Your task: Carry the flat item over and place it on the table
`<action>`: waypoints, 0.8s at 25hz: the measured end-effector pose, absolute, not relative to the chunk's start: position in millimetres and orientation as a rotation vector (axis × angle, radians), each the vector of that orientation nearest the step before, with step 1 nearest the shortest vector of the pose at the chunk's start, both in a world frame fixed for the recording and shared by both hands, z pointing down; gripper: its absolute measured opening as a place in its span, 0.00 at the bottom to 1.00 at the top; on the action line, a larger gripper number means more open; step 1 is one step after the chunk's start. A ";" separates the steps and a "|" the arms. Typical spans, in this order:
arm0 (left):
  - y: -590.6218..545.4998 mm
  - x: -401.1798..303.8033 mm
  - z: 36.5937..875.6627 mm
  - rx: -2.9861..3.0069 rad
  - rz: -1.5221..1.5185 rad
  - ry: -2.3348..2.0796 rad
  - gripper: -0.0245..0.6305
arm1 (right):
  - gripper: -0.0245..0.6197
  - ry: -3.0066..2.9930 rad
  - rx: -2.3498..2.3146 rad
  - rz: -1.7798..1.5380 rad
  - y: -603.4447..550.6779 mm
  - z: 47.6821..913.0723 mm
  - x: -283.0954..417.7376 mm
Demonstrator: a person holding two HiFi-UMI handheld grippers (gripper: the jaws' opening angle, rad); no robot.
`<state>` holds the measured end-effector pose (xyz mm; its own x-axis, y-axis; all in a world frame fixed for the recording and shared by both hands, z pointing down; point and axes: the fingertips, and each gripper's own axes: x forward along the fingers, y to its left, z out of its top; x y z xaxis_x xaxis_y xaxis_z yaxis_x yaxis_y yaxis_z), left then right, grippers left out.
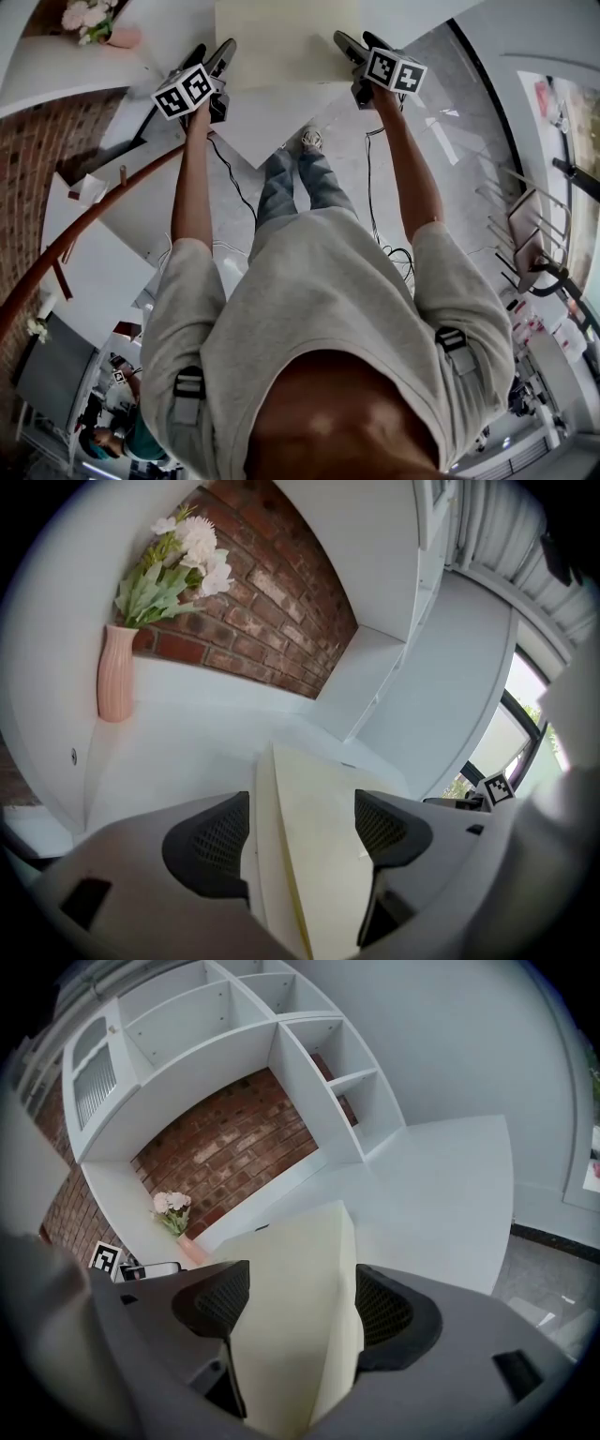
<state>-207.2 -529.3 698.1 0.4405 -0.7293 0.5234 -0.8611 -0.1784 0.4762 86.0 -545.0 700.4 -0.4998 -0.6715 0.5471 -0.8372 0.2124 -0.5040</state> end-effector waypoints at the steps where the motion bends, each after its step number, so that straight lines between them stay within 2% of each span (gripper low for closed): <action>1: -528.4 -208.6 693.8 1.966 0.227 -1.344 0.58 | 0.61 -2.280 1.445 1.142 -543.7 696.7 86.3; 6: -517.7 -205.7 672.6 2.016 0.201 -1.347 0.58 | 0.60 -2.333 1.417 1.055 -533.1 679.9 79.2; 9: -509.1 -198.9 657.3 2.051 0.177 -1.339 0.51 | 0.60 -2.376 1.365 1.008 -525.1 671.7 69.6; 10: -506.3 -197.5 652.7 2.060 0.172 -1.342 0.48 | 0.55 -2.382 1.360 0.987 -522.9 668.1 67.0; 13: -496.9 -193.3 642.8 2.081 0.161 -1.340 0.43 | 0.32 -2.383 1.385 0.908 -517.2 654.6 62.1; 16: -485.1 -188.8 633.4 2.101 0.164 -1.331 0.36 | 0.22 -2.403 1.393 0.845 -510.1 638.9 56.3; 20: -467.9 -179.5 619.3 2.124 0.140 -1.298 0.22 | 0.13 -2.422 1.420 0.783 -500.1 617.5 54.6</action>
<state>-179.5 -467.9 619.3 0.5074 -0.7630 0.4005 -0.8310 -0.3102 0.4618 54.6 -500.1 617.5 -0.5059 -0.7390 0.4449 -0.8596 0.3889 -0.3315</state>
